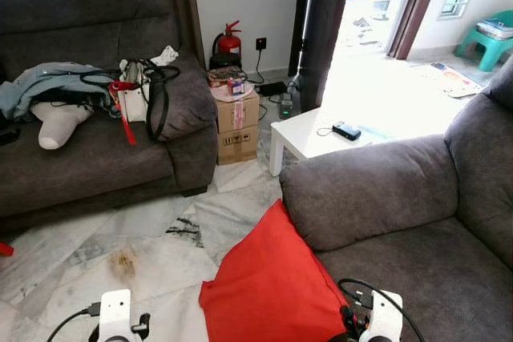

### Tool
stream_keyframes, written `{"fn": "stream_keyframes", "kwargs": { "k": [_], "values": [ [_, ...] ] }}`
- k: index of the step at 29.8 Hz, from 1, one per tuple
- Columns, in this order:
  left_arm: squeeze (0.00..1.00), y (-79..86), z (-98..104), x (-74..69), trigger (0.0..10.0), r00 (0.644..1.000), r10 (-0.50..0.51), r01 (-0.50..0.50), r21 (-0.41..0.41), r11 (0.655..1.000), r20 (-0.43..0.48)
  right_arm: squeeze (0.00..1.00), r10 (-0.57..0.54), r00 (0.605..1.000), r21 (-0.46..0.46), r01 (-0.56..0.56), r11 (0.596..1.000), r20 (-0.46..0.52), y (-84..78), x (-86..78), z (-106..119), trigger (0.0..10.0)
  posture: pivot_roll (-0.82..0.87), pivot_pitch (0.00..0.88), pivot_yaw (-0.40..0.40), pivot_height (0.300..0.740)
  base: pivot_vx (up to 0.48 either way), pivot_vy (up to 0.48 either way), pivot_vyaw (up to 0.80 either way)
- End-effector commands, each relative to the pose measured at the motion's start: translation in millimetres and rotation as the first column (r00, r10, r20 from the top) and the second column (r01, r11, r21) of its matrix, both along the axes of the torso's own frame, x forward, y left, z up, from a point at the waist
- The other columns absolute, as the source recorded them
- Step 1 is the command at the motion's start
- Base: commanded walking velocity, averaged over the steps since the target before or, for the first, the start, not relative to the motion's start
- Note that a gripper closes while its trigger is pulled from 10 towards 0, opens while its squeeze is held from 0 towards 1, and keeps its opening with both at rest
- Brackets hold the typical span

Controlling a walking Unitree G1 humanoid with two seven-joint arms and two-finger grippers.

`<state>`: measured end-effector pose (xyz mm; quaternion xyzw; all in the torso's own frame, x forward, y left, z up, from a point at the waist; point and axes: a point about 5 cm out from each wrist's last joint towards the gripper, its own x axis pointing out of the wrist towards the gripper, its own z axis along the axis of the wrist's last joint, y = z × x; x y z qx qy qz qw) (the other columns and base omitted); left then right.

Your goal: Move the pillow to the sofa from floor

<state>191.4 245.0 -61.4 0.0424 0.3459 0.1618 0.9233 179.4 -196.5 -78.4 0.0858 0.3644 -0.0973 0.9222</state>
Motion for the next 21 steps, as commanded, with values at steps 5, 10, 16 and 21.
{"fn": "stream_keyframes", "kwargs": {
  "k": [5,10,16,21],
  "values": [
    [0.00,16.4,64,72.3,10.0,0.952,-0.085,0.040,0.158,0.987,0.293,0.00,-0.018,0.998,0.000,0.018,1.000,0.057,-1.4,2.9,4,10.0,-0.05,0.000,-0.007,0.740,0.000,0.000,0.00],
    [0.00,15.1,67,74.7,10.0,0.942,-0.104,0.050,0.173,0.984,0.318,0.00,-0.044,0.997,-0.004,0.045,0.999,0.068,-2.5,1.4,4,10.0,-0.03,0.000,-0.011,0.740,0.000,0.000,0.00],
    [0.00,18.9,65,70.2,10.0,0.941,-0.099,0.046,0.168,0.985,0.324,0.00,-0.059,0.994,-0.003,0.059,0.998,0.087,-3.1,0.3,5,10.0,-0.04,0.000,-0.009,0.740,0.000,0.000,0.00],
    [0.00,19.4,80,78.4,10.0,0.904,-0.131,0.050,0.205,0.977,0.406,0.00,-0.058,0.988,-0.016,0.061,0.998,0.140,-4.6,1.4,8,10.0,-0.03,0.000,-0.011,0.740,0.000,0.000,0.00]
  ]
}}
